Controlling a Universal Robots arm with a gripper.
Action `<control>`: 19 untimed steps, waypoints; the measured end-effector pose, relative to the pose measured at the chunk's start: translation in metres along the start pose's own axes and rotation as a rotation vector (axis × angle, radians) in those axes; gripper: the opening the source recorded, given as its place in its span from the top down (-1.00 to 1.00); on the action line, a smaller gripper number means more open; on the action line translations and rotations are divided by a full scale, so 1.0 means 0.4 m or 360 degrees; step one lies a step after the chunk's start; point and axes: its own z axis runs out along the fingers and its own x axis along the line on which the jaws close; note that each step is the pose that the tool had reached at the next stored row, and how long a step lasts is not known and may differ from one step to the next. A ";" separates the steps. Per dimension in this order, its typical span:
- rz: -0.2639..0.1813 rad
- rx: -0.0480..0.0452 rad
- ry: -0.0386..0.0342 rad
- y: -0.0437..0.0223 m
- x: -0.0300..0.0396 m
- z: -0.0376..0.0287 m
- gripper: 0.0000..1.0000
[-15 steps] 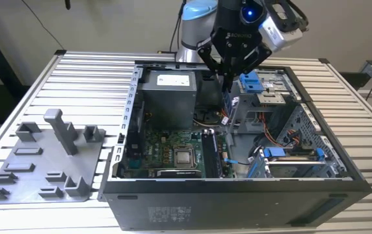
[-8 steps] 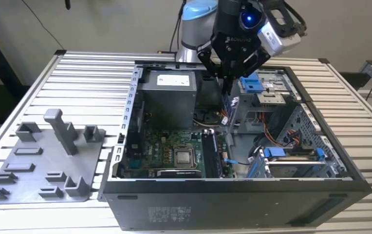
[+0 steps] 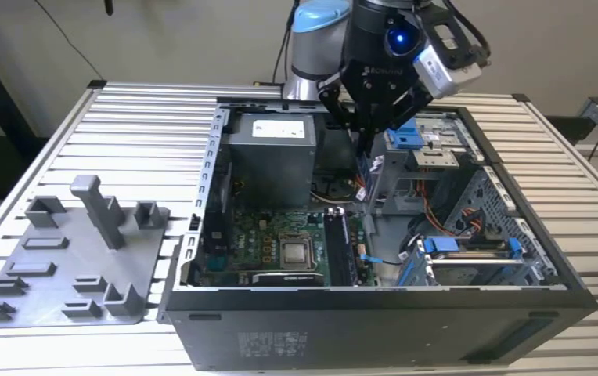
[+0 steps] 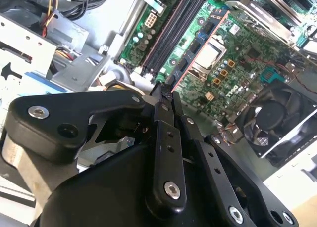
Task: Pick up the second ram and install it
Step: 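Insert the second ram into the second slot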
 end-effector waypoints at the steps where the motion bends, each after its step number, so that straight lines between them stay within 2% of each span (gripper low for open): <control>1: 0.0000 0.0000 0.0000 0.000 0.000 0.003 0.73; 19: 0.0000 0.0000 0.0001 0.001 -0.001 0.042 0.73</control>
